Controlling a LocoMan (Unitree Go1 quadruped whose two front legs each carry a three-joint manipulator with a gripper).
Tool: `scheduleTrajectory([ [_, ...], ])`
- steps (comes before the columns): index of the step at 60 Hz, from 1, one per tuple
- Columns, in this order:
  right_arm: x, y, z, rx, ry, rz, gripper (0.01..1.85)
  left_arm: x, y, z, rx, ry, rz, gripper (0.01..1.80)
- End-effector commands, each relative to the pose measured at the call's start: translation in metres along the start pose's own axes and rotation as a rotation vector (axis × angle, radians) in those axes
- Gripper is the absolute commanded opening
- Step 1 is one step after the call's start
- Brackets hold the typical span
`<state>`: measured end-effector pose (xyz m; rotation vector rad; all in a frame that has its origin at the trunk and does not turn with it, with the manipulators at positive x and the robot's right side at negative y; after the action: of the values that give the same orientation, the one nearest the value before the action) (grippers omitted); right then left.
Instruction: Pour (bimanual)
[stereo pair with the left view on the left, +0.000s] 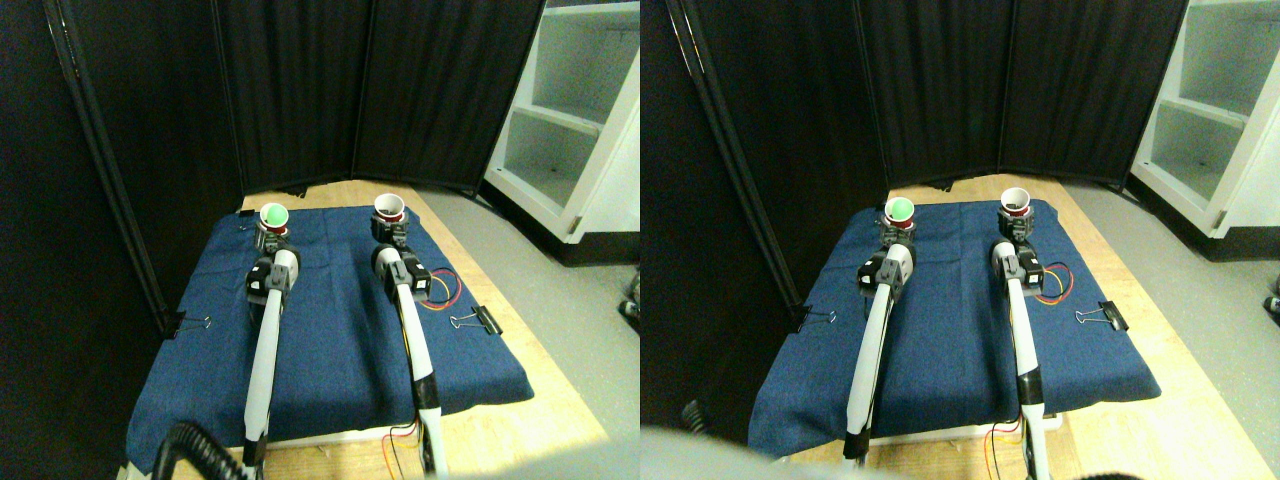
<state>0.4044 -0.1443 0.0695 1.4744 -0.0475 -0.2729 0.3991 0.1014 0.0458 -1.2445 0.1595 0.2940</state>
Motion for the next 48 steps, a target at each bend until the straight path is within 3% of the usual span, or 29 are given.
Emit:
scheduleTrajectory([
  [1,0.002,-0.002,0.0,-0.001,0.02,0.026,0.33,0.005,0.001,0.004,-0.028,-0.035,-0.012,0.33],
  [27,0.01,-0.031,-0.001,0.028,0.0,-0.065,0.33,0.022,0.017,0.002,-0.075,-0.101,0.034,0.33],
  [48,0.039,-0.06,-0.006,0.055,-0.012,-0.124,0.33,0.024,0.026,-0.011,-0.095,-0.114,0.055,0.33],
])
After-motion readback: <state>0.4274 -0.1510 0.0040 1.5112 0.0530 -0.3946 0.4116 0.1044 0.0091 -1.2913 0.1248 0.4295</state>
